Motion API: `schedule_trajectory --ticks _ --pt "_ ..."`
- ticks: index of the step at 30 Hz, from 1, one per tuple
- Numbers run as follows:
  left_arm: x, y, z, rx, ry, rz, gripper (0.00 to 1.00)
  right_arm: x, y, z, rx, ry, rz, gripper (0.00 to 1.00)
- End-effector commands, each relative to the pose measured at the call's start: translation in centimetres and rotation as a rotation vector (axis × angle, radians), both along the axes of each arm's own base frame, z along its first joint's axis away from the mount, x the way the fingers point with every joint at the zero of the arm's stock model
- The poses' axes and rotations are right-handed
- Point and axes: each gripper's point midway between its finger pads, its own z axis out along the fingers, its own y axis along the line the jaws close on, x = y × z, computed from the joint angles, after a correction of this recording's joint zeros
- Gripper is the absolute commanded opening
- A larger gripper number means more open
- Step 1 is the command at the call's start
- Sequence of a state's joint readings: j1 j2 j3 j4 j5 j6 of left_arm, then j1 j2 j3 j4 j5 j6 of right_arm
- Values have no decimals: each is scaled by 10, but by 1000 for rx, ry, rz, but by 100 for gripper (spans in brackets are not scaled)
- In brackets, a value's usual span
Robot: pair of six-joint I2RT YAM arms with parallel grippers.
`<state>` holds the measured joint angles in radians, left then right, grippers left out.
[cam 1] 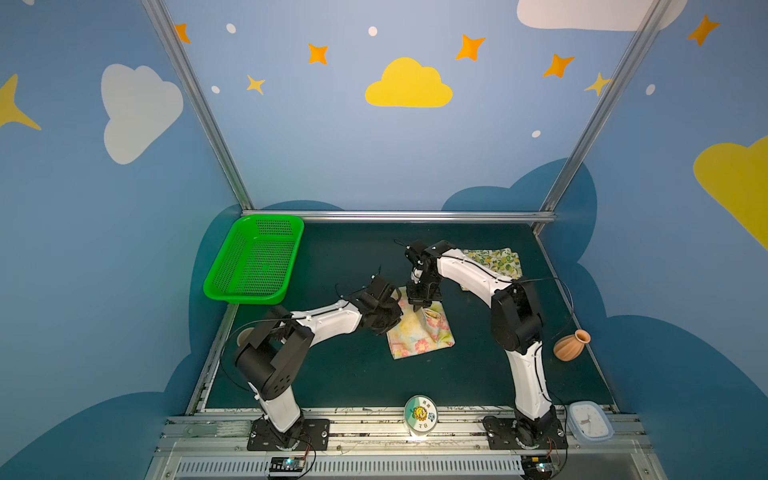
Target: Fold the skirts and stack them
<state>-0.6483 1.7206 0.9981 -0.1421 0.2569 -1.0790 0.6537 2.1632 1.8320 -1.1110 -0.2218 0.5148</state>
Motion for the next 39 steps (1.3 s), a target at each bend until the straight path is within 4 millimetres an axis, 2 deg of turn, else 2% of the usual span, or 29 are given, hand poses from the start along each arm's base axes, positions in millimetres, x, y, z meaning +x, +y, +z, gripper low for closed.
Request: schedule_trajectory --ticks 1,7,13,19,27,34,39 --pt "-17 16 -26 110 78 -77 4 4 7 9 58 -22 20 0" --pt "-25 19 -62 111 130 -57 4 13 5 -2 32 -46 63 0" --pt "-34 17 -74 112 153 -54 4 19 3 -12 21 -55 91 0" --pt "-44 7 -77 99 150 -51 4 26 8 -17 32 -73 134 0" --pt "-50 -5 -76 85 140 -54 4 34 12 -11 49 -111 212 0" --pt "-53 -12 -71 75 122 -52 4 35 18 -2 105 -120 264 0" --pt "-51 -12 -58 70 97 -49 4 33 10 5 94 -116 263 0"
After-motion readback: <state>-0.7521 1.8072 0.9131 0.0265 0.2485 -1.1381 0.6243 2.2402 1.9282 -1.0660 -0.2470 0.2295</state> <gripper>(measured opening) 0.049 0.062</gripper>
